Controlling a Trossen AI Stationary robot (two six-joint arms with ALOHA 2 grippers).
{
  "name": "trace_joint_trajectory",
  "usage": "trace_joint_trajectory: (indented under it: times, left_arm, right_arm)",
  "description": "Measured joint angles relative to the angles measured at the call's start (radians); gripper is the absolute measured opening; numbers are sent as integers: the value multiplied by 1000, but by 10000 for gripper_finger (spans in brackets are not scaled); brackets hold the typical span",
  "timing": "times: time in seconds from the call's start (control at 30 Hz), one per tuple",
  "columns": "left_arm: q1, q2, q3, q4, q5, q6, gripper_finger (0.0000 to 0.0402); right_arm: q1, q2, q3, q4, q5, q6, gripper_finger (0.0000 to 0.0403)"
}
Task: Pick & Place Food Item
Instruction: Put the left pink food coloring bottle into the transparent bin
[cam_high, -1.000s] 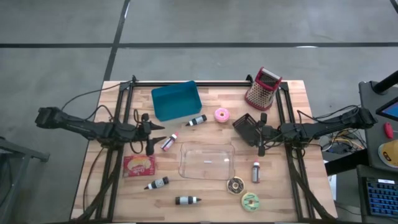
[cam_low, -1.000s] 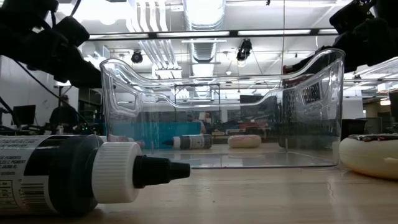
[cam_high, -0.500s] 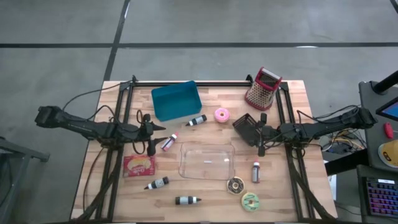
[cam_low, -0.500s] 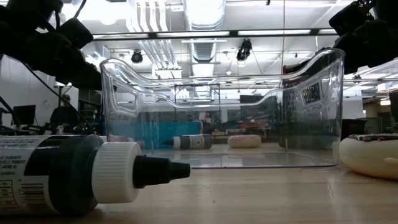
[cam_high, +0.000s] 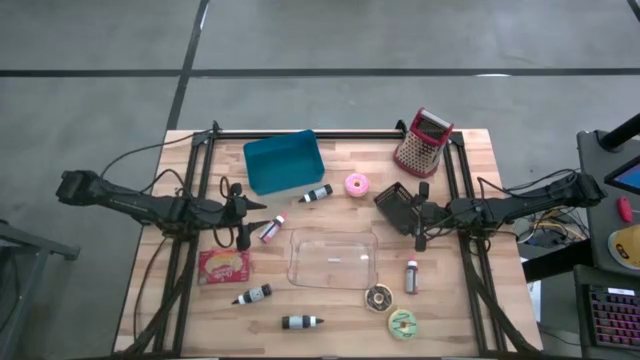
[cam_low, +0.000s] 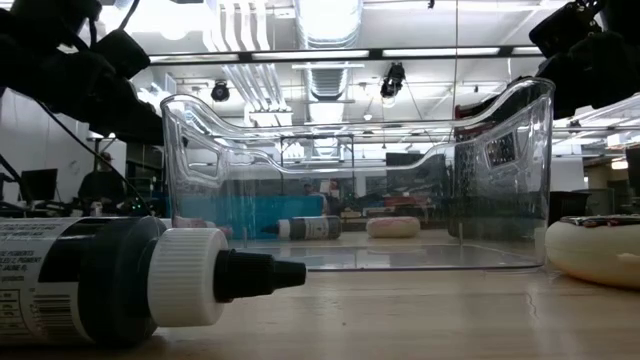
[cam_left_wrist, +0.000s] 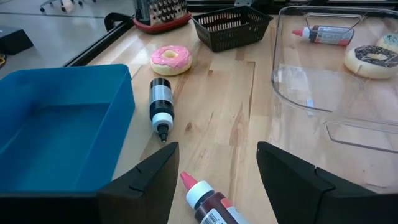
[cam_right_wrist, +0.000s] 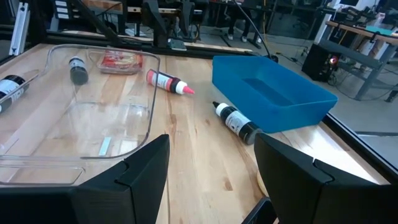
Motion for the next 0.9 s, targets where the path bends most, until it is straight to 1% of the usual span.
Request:
trace_joint_trajectory:
  times: [0.4, 0.5, 0.57, 0.73, 0.9]
  left_arm:
    - [0, 0, 0, 0, 13, -14, 220]
    - [0, 0, 8, -18, 25, -54, 220]
    - [0, 0, 13, -32, 54, -85, 220]
    - [0, 0, 52, -134, 137, -182, 220]
    - [0, 22, 142, -315, 160, -287, 220]
  right_arm:
    - [0, 0, 0, 0, 0, 3, 232]
    - [0, 0, 0, 0, 0, 4, 232]
    - [0, 0, 0, 1, 0, 3, 232]
    - [0, 0, 0, 1, 0, 0, 232]
    - [0, 0, 0, 0, 0, -1, 232]
